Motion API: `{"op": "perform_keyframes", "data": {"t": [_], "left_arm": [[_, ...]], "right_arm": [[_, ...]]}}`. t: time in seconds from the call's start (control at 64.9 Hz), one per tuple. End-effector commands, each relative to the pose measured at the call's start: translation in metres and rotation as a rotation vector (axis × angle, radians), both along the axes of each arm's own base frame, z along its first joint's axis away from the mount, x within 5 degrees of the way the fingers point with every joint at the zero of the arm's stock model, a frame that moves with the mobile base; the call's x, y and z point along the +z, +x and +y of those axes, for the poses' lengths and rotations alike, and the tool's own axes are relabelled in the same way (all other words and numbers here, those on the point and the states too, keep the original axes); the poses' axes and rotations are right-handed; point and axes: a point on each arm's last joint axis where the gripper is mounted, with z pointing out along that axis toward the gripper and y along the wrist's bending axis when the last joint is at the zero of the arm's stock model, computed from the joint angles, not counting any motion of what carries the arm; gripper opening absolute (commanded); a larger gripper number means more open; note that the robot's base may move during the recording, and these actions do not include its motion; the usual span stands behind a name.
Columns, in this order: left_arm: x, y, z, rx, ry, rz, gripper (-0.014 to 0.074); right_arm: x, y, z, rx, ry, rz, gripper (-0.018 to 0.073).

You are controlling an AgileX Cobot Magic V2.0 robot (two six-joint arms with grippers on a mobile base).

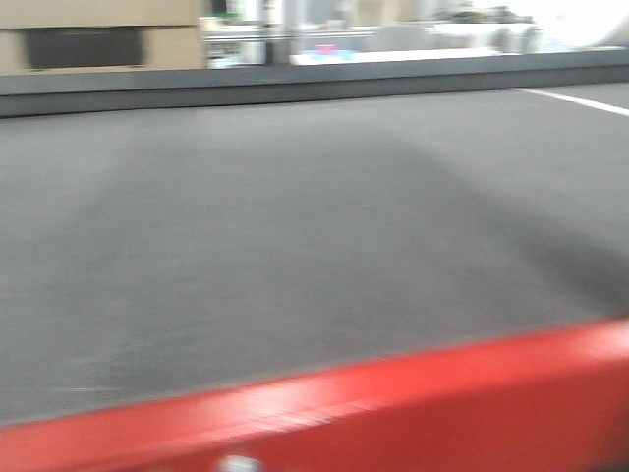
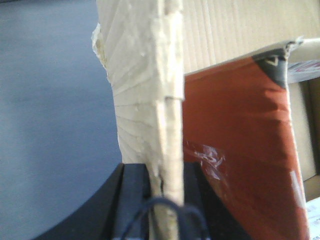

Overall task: Stack two boxes on right shelf middle
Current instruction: 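Hold the boxes in both grippers and drive back from the table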

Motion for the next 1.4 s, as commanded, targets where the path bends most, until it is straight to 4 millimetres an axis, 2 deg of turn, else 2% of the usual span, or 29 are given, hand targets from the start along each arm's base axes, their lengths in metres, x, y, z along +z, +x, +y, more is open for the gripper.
{"op": "perform_keyframes", "data": {"t": [0.0,1.388], "left_arm": [[0.0092,-0.0034,0.0033,0.009,-0.017,-0.056,-0.0111],[0.0092,-0.0034,0.0033,0.009,-0.017,-0.056,-0.0111]], "right_arm": [[0.0103,-0.0020,-0.0059,-0.032,-0.029,-0.094,-0.0153],[0.0103,-0.0020,-0.0059,-0.032,-0.029,-0.094,-0.0153]]}}
